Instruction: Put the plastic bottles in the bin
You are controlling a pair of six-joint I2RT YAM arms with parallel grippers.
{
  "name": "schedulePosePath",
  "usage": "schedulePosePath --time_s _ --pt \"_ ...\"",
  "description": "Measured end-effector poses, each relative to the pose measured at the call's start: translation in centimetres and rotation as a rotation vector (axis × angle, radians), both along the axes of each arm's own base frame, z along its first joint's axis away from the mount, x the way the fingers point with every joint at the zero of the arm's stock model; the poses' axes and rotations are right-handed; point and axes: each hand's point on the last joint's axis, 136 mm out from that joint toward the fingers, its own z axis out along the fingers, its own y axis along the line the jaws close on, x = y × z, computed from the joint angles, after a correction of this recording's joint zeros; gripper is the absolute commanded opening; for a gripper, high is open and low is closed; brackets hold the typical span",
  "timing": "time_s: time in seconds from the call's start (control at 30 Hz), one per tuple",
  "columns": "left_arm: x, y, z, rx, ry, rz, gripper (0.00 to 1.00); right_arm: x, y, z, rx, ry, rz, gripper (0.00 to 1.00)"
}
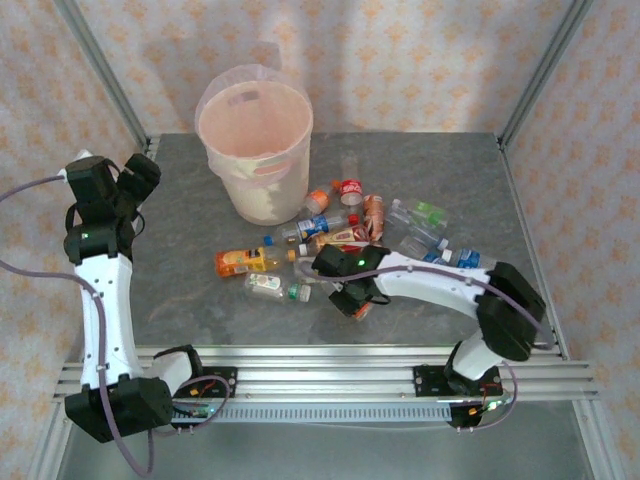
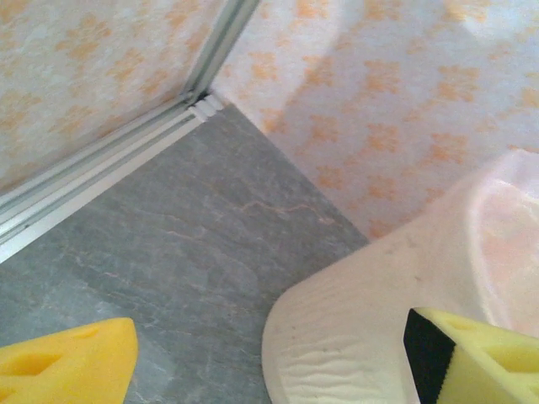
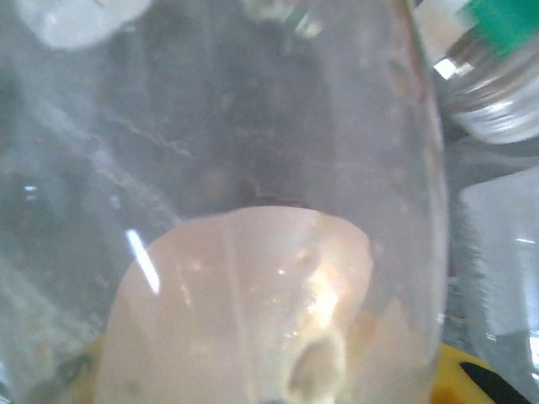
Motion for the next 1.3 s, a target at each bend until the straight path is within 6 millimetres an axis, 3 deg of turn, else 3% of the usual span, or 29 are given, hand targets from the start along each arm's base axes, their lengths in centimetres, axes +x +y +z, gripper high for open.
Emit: schedulePosePath --time_s 0.17,0.4,0.53,0.7,0.83,1.03,1.3 --pt "0.1 -4.6 2.2 0.018 -0.048 -0.168 0.85 1.6 0.4 5.4 0.143 -0.160 -0.033 0.05" --pt "0.9 -15.7 2.8 -0.012 -0.051 -0.563 0.85 5.2 2.3 12.8 0.382 -0.437 -0.090 0.04" --pt "0.8 -22.4 3.6 0.000 -0.054 -0.802 0.86 7.1 3.5 15.5 0.483 -0.538 -0.119 0.04" --pt "-0.4 -28.6 4.0 0.022 -0.062 -1.034 0.89 9.3 4.0 17.9 0.557 -0.596 -0.159 0.04" --pt "-0.7 -31.4 4.1 0.052 -0.065 -1.137 0.89 9.9 5.1 19.2 0.611 -0.608 -0.156 0.05" --pt "-0.4 -34.2 3.2 0.063 -0.044 -1.225 0.86 9.7 6.0 19.2 0.647 -0.581 -0.140 0.06" --pt "-0.1 -35.4 2.9 0.045 -0.037 -1.266 0.78 9.7 6.1 19.1 0.668 -0.557 -0.154 0.06"
